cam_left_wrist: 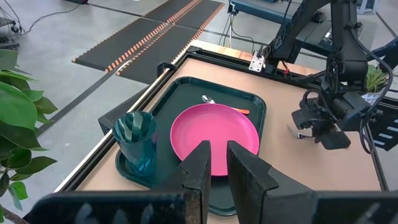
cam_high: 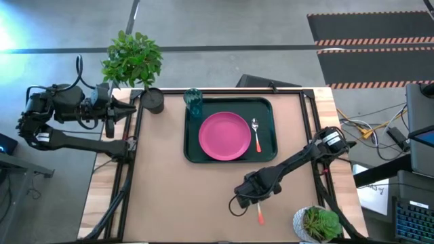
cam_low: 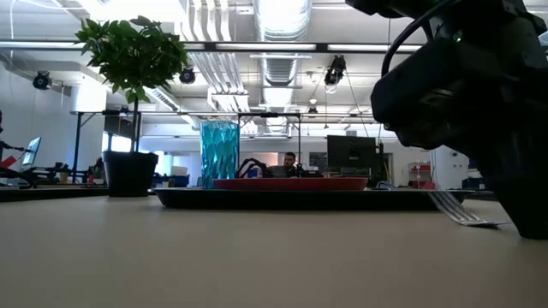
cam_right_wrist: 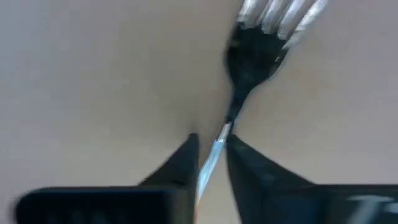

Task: Pick and place plate/cup/fork/spoon on tray
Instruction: Put the orange fork on the black tray to the right of the orange spoon

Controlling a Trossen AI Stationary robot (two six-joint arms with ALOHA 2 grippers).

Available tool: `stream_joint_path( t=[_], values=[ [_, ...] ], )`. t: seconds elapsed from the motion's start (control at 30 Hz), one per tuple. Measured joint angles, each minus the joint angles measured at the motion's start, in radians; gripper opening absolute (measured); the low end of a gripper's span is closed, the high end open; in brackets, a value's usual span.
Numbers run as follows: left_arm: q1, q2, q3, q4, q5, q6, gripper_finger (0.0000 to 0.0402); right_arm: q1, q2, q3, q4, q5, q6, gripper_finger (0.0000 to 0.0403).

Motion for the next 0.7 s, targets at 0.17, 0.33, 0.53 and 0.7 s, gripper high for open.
stream_joint_path(
  t=[0.17, 0.33, 0.53, 0.7],
  values=[
    [0.000, 0.000, 0.000, 0.000, 0.000, 0.000, 0.0034, 0.000, 0.000, -0.004, 0.004, 0.000, -0.006, 0.0013],
    [0.000, 0.000, 0.000, 0.000, 0.000, 0.000, 0.0034, 0.001, 0.001, 0.020, -0.017, 0.021, -0.008, 0.0010],
    [0.000, 0.000, 0.000, 0.000, 0.000, 0.000, 0.0034, -0.002, -0.024, 0.141, -0.099, 0.154, -0.026, 0.0009],
    [0.000, 0.000, 0.000, 0.000, 0.000, 0.000, 0.0034, -0.018, -0.076, 0.260, -0.325, 0.280, -0.036, 0.0009]
  ],
)
